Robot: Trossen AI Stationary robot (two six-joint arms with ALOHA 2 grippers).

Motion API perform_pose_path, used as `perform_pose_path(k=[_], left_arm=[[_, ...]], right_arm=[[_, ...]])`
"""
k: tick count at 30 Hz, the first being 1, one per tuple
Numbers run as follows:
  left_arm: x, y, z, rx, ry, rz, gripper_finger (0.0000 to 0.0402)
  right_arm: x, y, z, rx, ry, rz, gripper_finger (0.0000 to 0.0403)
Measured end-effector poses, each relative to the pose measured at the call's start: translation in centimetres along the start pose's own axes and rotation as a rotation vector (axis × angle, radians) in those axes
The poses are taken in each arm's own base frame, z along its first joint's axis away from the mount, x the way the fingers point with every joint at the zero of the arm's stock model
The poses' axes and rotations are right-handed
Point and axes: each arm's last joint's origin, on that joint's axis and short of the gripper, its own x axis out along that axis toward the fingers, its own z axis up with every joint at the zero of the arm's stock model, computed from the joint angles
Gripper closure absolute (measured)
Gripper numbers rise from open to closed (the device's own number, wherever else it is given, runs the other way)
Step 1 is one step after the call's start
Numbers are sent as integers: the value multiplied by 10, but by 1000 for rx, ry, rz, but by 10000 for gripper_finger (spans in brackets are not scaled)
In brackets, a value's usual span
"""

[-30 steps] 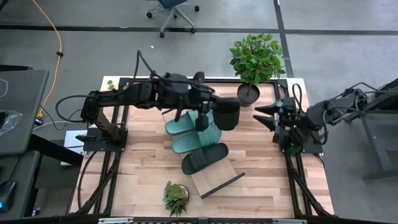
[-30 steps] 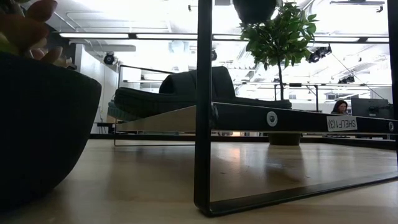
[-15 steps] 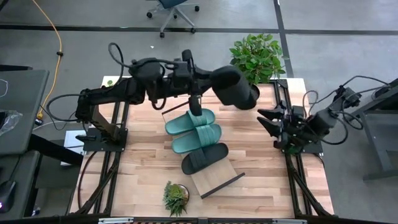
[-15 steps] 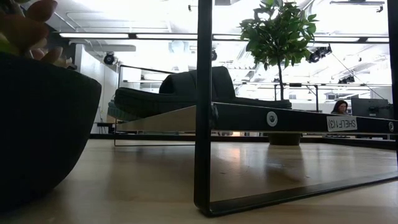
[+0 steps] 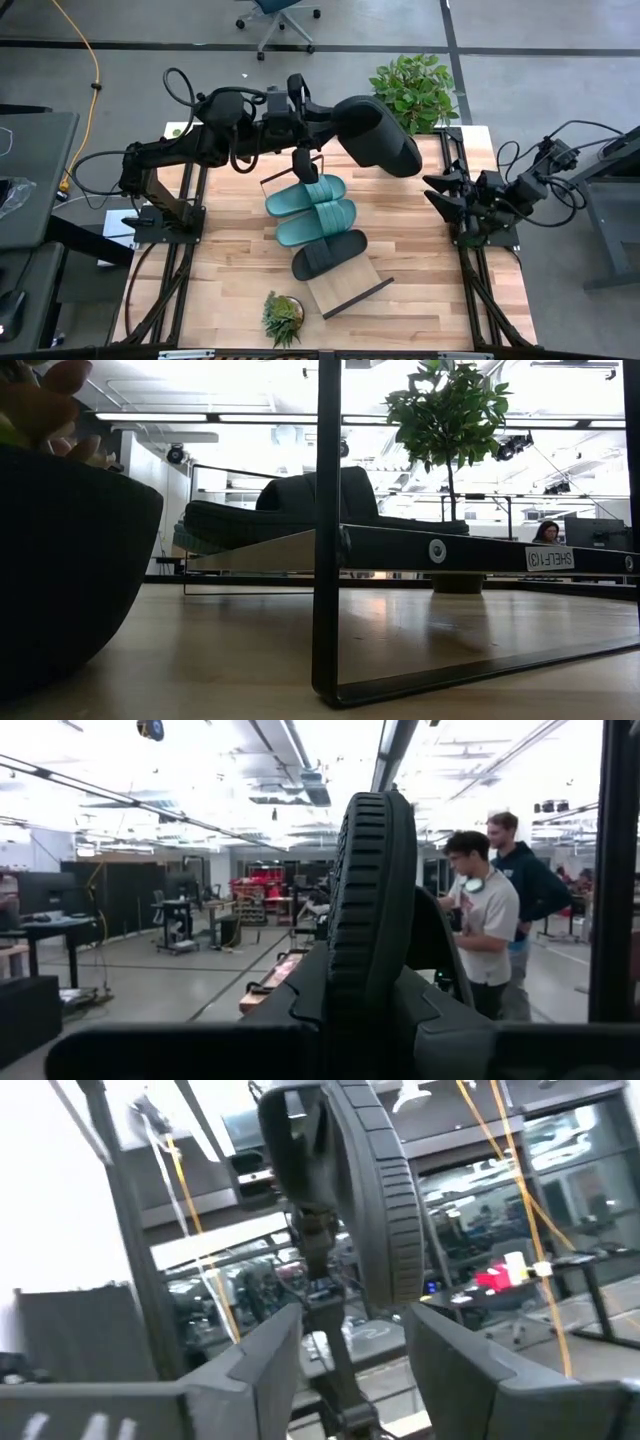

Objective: Pick and place slides into the shelf
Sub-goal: Put the black slide on the shelf

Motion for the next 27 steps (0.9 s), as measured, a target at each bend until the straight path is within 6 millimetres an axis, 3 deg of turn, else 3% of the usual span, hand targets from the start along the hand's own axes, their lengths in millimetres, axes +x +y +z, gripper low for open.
perform_pose_path(k=[11, 27], left_arm=[[0, -1, 0, -30, -2, -15, 372], [-2, -15, 1, -30, 2, 3, 368]], right_arm=[[1, -2, 3, -8, -31, 5, 155], [18, -11, -3, -18, -77, 79, 151]])
